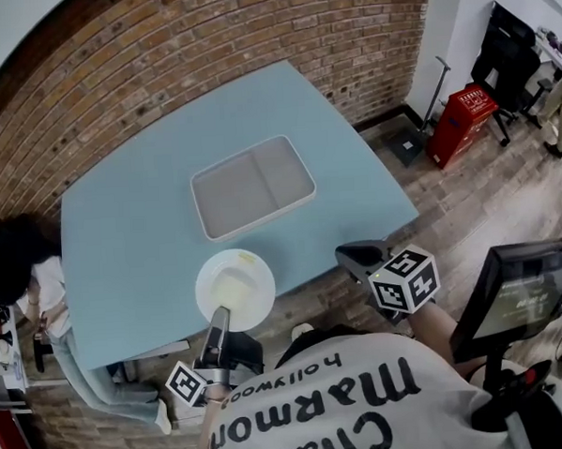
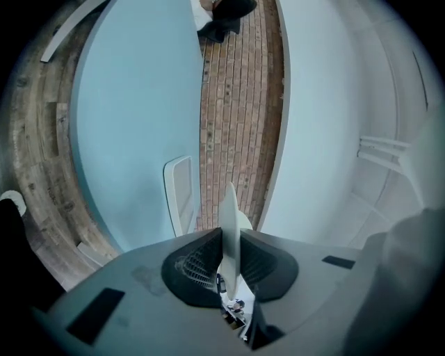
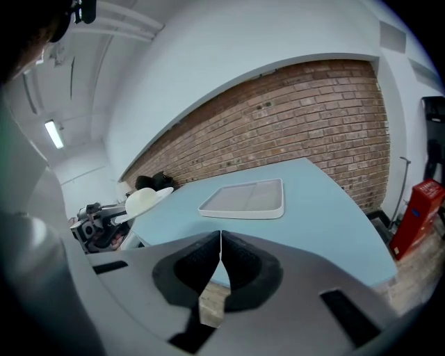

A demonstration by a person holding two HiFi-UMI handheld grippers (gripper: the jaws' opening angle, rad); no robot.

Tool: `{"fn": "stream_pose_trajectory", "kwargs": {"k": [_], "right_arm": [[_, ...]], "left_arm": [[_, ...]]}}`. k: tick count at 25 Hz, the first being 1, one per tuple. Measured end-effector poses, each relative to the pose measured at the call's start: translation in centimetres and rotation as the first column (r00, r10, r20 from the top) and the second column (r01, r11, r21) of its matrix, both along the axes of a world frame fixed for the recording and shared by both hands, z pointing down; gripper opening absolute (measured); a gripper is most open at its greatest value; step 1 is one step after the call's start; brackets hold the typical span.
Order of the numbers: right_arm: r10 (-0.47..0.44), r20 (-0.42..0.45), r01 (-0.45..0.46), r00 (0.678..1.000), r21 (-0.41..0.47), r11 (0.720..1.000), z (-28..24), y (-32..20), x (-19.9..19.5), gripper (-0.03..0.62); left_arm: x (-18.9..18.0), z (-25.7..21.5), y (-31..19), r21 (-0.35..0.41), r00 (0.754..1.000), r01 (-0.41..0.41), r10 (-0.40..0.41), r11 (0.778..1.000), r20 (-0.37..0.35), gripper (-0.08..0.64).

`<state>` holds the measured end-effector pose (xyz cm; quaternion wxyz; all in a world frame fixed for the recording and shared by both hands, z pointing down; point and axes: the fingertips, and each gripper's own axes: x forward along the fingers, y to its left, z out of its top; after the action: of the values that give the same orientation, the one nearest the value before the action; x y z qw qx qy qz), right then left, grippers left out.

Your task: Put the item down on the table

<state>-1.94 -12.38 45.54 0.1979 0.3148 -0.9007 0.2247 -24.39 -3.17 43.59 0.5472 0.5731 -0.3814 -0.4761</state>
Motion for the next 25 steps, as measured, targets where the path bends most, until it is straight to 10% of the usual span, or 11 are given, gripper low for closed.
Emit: {"fn": "stream_pose_trajectory", "kwargs": {"k": [15,25], "right_arm": [[0.069,0.045,-0.07,0.997,0.021,0.997,-1.3,-8.2,-7.3,0.011],[0.124,-0.005,-0.124,0.992,0.019,0.992,-1.0,-12.3,-4.8,0.011]], "left_arm": [[-7.1,-1.9,-9.3,0.018,0.995,-0.097,0.096,0.995,0.041,0.038],[-5.6,0.0,-13.9,-0.012,0.992,-0.126,0.126,0.992,-0.004,0.038]]}}
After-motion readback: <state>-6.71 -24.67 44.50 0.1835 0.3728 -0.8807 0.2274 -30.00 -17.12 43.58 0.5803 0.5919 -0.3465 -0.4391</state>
